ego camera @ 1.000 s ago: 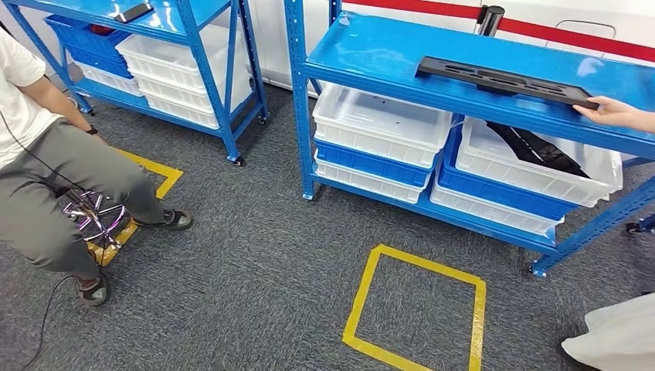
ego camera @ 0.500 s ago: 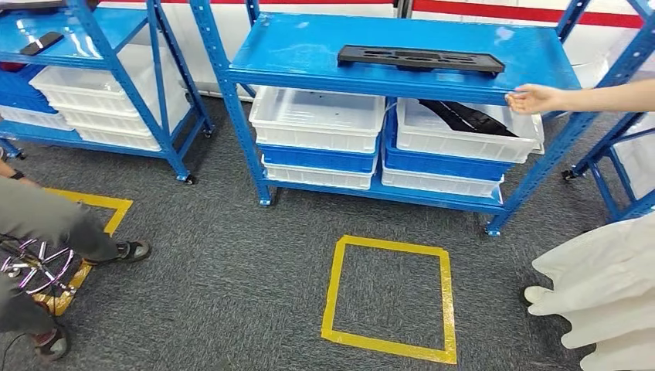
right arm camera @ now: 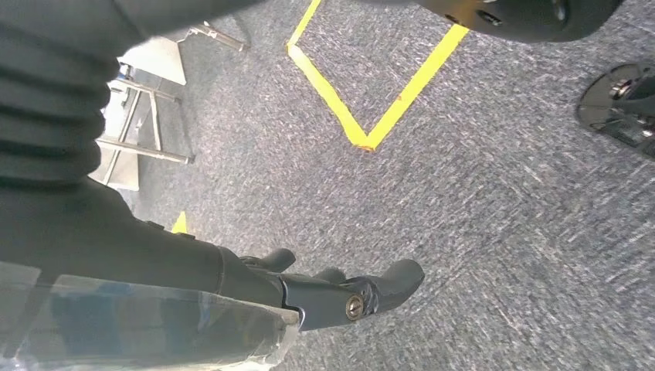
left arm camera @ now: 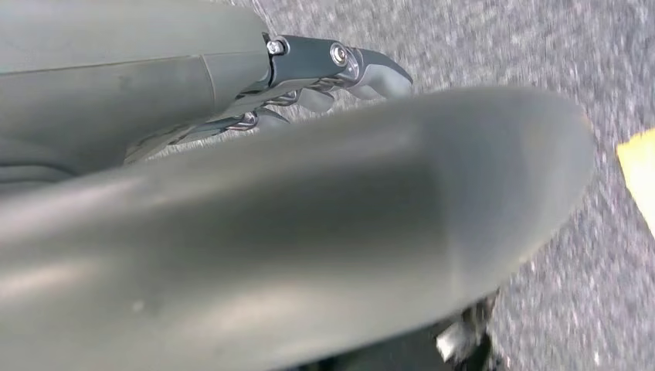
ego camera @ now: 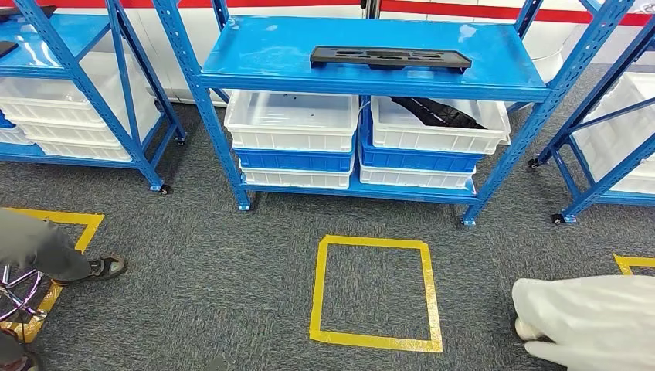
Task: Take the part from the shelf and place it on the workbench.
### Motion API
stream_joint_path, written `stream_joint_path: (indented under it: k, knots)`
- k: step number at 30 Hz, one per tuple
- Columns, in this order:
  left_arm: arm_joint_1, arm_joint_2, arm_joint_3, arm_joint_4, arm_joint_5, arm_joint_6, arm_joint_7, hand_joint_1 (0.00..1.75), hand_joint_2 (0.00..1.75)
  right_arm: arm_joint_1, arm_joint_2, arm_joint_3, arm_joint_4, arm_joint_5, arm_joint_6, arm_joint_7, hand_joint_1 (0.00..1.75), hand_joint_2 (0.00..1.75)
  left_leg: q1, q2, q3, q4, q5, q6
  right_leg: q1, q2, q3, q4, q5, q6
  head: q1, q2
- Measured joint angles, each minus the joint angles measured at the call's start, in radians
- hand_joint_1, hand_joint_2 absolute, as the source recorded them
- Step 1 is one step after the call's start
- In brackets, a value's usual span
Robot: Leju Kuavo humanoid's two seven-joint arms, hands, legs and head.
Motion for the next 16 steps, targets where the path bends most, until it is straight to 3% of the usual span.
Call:
stream_joint_path:
  k: [6,10,12,13,16]
  knots:
    - [-0.001,-0.001,0.002,0.0,0.013,-0.003,0.0,0.0,0.0,-0.002,-0.001,0.0,0.0,0.004,0.0,0.0,0.0,1.75,-0.01,-0.001,-0.004,0.004,0.0,0.012,-0.012,0.0,0.0,-0.004,0.005,0.01,0.0,0.0]
    - [-0.005,-0.002,0.003,0.0,0.017,0.001,0.009,0.0,0.0,-0.005,-0.001,0.0,0.0,0.008,0.003,0.0,0.0,1.75,-0.015,0.0,-0.006,0.007,0.0,0.027,-0.019,0.0,0.001,-0.009,0.008,0.022,-0.001,0.0]
    - [-0.009,-0.003,0.004,0.0,0.017,0.001,0.012,0.0,0.0,-0.006,-0.002,0.0,0.0,0.009,0.003,0.0,0.0,1.75,-0.01,0.003,-0.002,-0.005,0.011,0.038,-0.016,-0.005,-0.001,-0.008,0.009,0.029,-0.001,0.0]
    - [-0.011,-0.004,0.004,0.0,0.017,0.001,0.013,0.0,0.0,-0.007,-0.003,0.0,0.0,0.009,0.003,0.0,0.0,1.75,-0.007,0.006,0.0,-0.012,0.017,0.044,-0.013,-0.013,-0.011,0.011,-0.003,0.028,0.0,0.0]
    - [-0.013,-0.006,0.004,0.0,0.019,0.001,0.015,0.0,0.0,-0.011,-0.006,0.0,0.0,0.009,0.003,0.0,0.0,1.75,0.0,0.017,0.0,-0.021,0.025,0.052,-0.011,-0.036,-0.072,0.137,-0.07,0.016,0.008,0.0]
